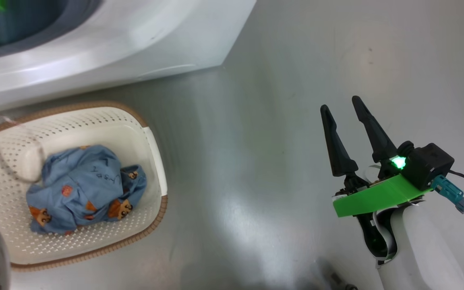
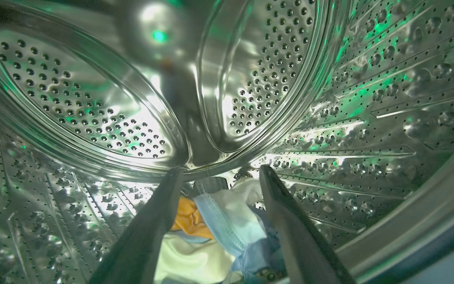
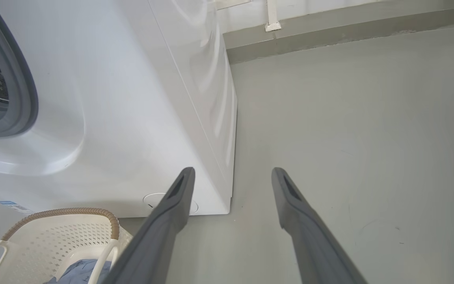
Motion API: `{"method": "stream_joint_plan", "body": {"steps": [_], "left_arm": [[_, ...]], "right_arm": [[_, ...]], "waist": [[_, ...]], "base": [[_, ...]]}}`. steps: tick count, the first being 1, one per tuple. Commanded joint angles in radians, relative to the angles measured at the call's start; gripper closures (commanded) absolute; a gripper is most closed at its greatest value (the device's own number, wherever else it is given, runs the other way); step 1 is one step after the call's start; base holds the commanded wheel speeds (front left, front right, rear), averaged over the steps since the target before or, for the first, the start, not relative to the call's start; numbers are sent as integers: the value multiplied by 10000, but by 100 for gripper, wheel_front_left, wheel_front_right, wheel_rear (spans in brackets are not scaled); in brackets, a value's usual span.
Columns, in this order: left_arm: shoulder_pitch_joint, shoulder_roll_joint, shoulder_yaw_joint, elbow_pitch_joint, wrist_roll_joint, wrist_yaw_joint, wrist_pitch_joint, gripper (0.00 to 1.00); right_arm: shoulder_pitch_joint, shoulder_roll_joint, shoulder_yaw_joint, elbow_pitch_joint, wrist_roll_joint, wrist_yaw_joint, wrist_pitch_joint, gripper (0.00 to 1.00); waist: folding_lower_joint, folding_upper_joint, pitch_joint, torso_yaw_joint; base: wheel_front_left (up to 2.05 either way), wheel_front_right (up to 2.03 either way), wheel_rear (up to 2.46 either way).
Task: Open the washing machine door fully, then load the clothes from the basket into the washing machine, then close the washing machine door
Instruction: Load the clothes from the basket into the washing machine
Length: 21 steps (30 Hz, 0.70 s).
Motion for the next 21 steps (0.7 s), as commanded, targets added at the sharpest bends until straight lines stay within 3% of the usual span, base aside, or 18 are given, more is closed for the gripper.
{"method": "stream_joint_plan", "body": {"steps": [1,21], "left_arm": [[316,391,95,-316,-86,-61,-78,0],[3415,-8,464,-2768,-363,-144,-79,0]], "right_arm": [[294,20,192,-154,35,62,-118,0],[641,20,39,164,-139,62,-118,0]], "waist": [[0,-1,-222,120],[0,-1,-1864,445]], "base": [[0,0,0],[0,0,0]]}}
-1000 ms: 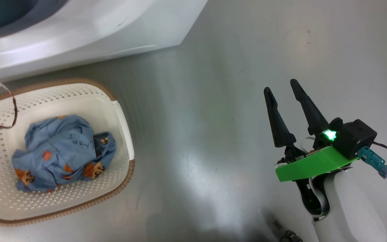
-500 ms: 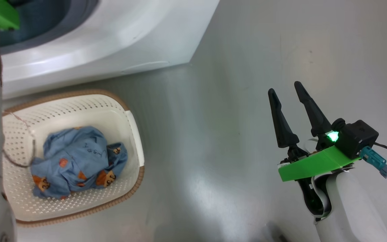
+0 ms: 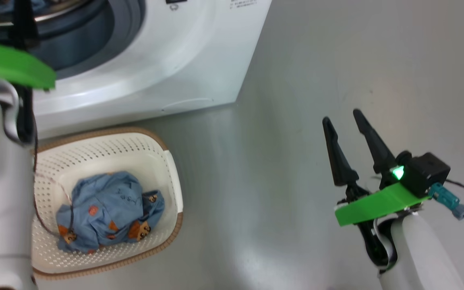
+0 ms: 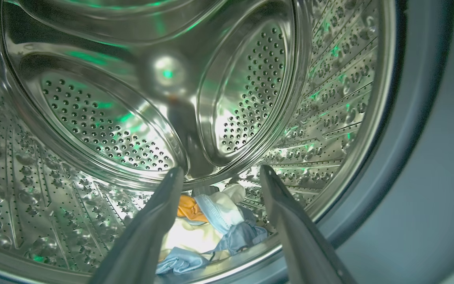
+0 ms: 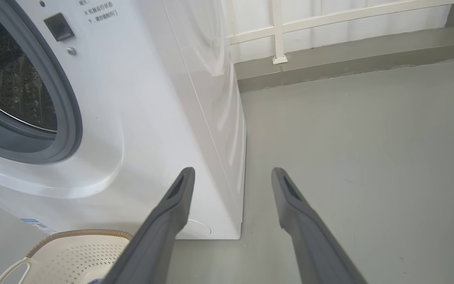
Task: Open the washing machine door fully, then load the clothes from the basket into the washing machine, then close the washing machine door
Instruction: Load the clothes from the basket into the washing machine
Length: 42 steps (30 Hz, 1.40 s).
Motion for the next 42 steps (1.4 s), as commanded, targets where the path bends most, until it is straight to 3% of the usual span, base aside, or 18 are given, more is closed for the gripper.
{"method": "stream_joint_plan", "body": {"steps": [1,30,42], "left_arm": [[481,349,276,-543,-30,-58,-79,0],[7815,-1042,1559,-5980,984,95,-80,0],[9906,-1276,1957,-6809,840,719,-80,0]], "right_arm": [[406,28,165,-152,-104,62,-118,0],[1657,28,43,260,-278,62,-118,0],[2236,28,-1,247,-518,62,-118,0]], "waist": [[-1,-1,-375,85],[-1,-1,-3341,368],[-1,-1,-4194,457]], "base": [[0,0,0],[0,0,0],[0,0,0]]}}
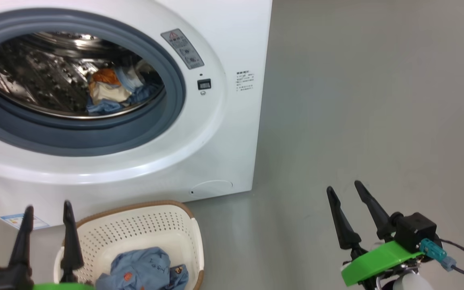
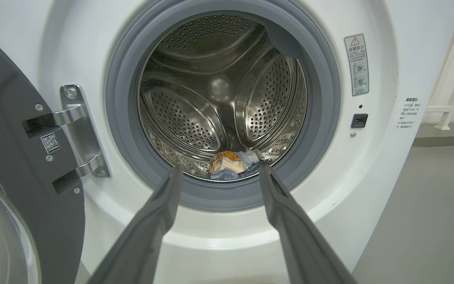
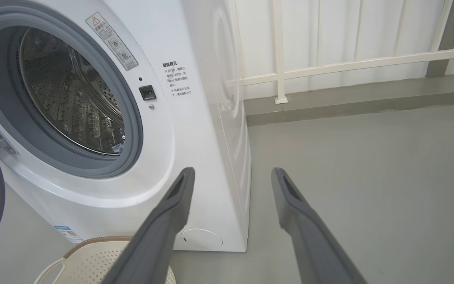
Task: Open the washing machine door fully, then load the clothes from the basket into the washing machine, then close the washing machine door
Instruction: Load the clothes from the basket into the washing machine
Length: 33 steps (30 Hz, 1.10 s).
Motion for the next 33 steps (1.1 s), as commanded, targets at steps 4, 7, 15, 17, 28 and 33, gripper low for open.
{"method": "stream_joint_plan", "body": {"steps": [4,7,15,17,28,33], "left_arm": [[374,112,291,-279,-129,294,-80,0],[706,109,215,-214,-317,538,-80,0],[1475,106,99,-95,-573,1033,-80,0],[1574,106,65,-123,-646,1113,-80,0],[1795,105,-189,-228,-785,1353,-80,0],[1811,105,-200,-289,-765,1380,-80,0]], "right_arm": [[184,19,222,-232,-146,62,-120,0],[286,19,261,-213,-192,62,-120,0],[467,19,286,-243,-277,62,-120,0],[480,19,281,-251,-279,62,-120,0],[496,19,230,-313,-301,62,-120,0],[477,19,215,-339,-297,62,-120,0]], "waist": [[0,0,-347,73],[0,0,-514,55],[0,0,-852,-12],[0,0,-865,-11],[0,0,-854,58],[0,0,-819,74]], "base": [[0,0,0],[0,0,0],[0,0,0],[0,0,0],[0,0,0],[0,0,0]]}}
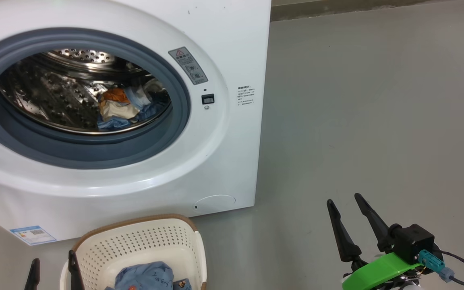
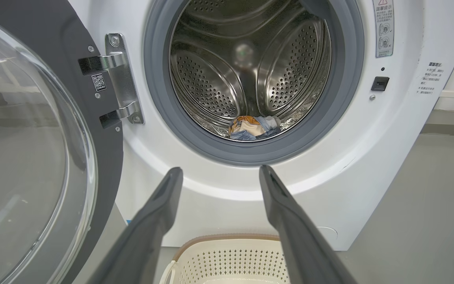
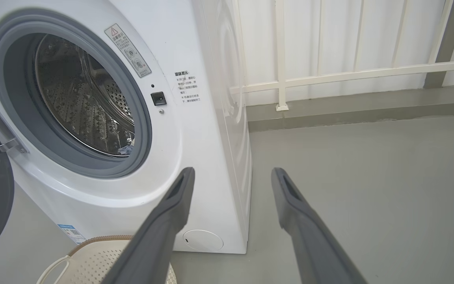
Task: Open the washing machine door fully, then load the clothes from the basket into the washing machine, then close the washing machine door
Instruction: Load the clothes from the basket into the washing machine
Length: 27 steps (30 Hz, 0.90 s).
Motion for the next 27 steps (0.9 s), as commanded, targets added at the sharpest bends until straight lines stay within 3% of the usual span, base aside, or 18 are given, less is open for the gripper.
{"method": "stream_joint_plan", "body": {"steps": [1,17,27], "left_arm": [[-139,118,288,-315,-93,80,-82,0],[-539,118,-72,394,-739,14,-82,0],[-1995,118,-56,2186,-1104,-781,-82,0]], "right_arm": [[-71,11,220,-284,-92,62,-120,0],[-333,11,144,-445,-22,62,-120,0],[-868,11,114,-719,12,62,-120,0]], "waist": [[0,-1,14,4],[0,-1,1087,-65],[0,-1,2789,-243]], "base": [[0,0,0],[0,0,0],[0,0,0]]}}
